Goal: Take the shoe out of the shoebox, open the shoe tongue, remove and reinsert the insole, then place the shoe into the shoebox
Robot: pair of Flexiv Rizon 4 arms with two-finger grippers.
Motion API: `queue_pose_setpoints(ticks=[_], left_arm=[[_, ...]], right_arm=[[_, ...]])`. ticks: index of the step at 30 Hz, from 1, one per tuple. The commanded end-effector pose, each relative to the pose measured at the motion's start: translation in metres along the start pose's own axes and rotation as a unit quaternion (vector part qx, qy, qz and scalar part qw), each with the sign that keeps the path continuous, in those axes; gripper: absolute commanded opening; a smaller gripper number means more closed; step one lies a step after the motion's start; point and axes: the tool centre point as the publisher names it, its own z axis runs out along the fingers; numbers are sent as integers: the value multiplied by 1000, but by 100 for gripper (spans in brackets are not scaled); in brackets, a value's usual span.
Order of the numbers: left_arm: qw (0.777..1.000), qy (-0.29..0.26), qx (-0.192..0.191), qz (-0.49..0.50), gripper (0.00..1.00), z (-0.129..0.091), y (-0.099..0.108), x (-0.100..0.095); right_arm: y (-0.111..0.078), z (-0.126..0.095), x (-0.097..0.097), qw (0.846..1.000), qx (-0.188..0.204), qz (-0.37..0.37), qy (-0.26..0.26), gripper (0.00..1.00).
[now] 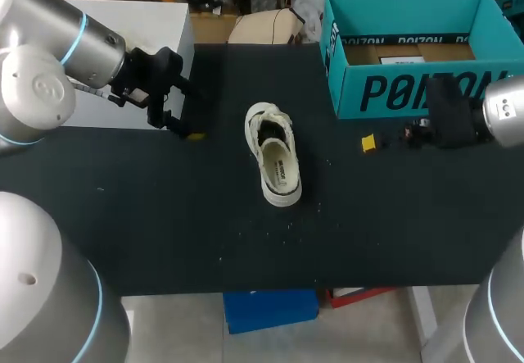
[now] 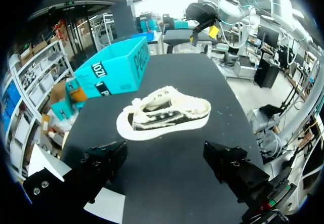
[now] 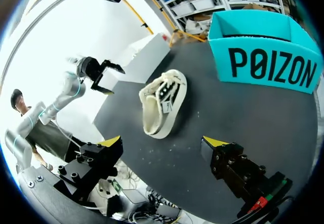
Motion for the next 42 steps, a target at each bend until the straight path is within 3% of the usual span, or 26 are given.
queue_pose_setpoints(ticks=[1,10,22,23,24,26,27,30,34,36,42], left_arm=[[1000,-2,-1,0,100,1,0,1],[1000,-2,-1,0,100,1,0,1],[1000,-2,-1,0,100,1,0,1],[1000,-2,-1,0,100,1,0,1],[1000,-2,-1,0,100,1,0,1],[1000,-2,-1,0,100,1,0,1],[1000,-2,-1,0,100,1,0,1],[1000,-2,-1,0,100,1,0,1],[1000,-2,-1,0,100,1,0,1],[1000,-2,-1,0,100,1,0,1],[1000,-2,-1,0,100,1,0,1]], right_arm=[[43,19,4,994,97,-11,-51,100],[73,55,12,977,165,-14,-131,100],[79,108,24,974,157,-6,-161,100],[79,111,25,973,155,-5,-171,93],[80,115,25,973,154,-5,-174,76],[78,122,24,973,153,-3,-175,95],[77,126,24,973,153,-2,-175,98],[75,137,24,974,152,2,-171,92],[75,156,24,975,153,0,-159,68],[76,166,22,976,155,-1,-156,74],[77,181,16,965,187,-31,-181,64]])
